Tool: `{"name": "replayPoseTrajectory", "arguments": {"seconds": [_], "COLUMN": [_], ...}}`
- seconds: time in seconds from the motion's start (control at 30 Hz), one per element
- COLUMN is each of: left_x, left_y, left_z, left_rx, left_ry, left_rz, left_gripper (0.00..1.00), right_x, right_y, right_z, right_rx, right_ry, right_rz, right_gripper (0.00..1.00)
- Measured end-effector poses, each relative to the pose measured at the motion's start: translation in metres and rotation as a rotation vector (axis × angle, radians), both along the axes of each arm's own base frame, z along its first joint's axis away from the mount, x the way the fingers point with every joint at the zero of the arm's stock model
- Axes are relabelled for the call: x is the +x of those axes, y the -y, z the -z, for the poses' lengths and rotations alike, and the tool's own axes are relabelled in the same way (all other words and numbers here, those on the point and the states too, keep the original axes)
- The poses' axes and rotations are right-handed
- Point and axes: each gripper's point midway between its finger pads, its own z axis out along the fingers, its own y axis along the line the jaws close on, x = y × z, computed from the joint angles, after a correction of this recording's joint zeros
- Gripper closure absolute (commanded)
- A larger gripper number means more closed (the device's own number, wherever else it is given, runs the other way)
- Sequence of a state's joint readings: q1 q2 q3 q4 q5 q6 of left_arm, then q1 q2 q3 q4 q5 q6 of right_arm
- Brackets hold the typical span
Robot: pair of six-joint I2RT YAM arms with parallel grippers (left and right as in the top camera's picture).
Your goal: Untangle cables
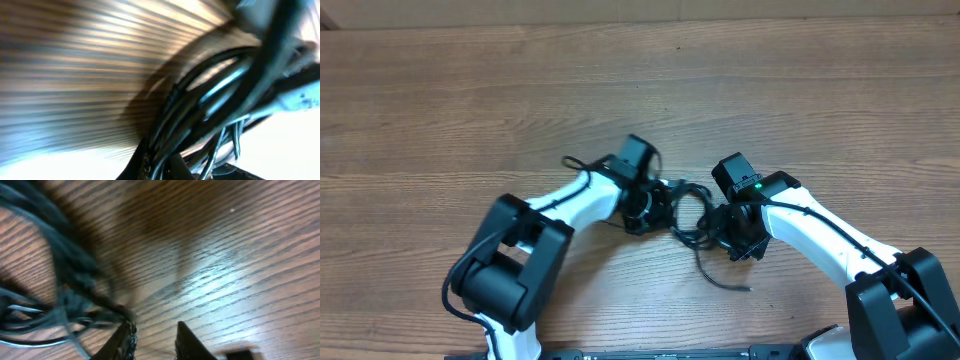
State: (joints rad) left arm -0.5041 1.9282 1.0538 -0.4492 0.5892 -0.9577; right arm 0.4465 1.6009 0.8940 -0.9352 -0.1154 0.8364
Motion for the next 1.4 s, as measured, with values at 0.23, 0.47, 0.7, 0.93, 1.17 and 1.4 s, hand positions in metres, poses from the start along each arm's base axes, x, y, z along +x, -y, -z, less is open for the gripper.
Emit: {"name": "replayPoseTrajectory", "arguments": {"seconds": [0.23, 0.47, 0.7, 0.93, 1.17, 1.4], "left_x": [0.006, 0.03, 0.053, 0.108, 0.1, 0.11], "left_y": [-0.045, -0.064, -0.099, -0.085, -0.051, -0.018], "left_z": [-0.01, -0.019, -0.042, -0.115, -0.105, -0.066], "left_rx": [-0.063, -0.159, 0.0, 0.077, 0.075, 0.054], "left_ry": [-0.316, -0.21, -0.069, 0.408, 0.316, 0.248], "left_rz": [-0.311, -0.272, -0.184, 0.035, -0.032, -0.107], "left_gripper": [0.9, 0.11, 0.08, 0.0, 0.14, 0.1], "right_x": [0.003, 0.007, 0.008, 0.015, 0.015, 0.016], "right_y": [-0.001, -0.003, -0.003, -0.008, -0.01, -0.011], "right_z": [0.0, 0.0, 0.0, 0.0, -0.001, -0.001], "right_rx": [0.002, 0.01, 0.012, 0.034, 0.047, 0.049], "right_ry": [0.013, 0.029, 0.032, 0.061, 0.062, 0.065], "right_rz": [0.001, 0.001, 0.002, 0.001, 0.001, 0.001], "right_gripper": [0.69, 0.69, 0.68, 0.64, 0.61, 0.58]}}
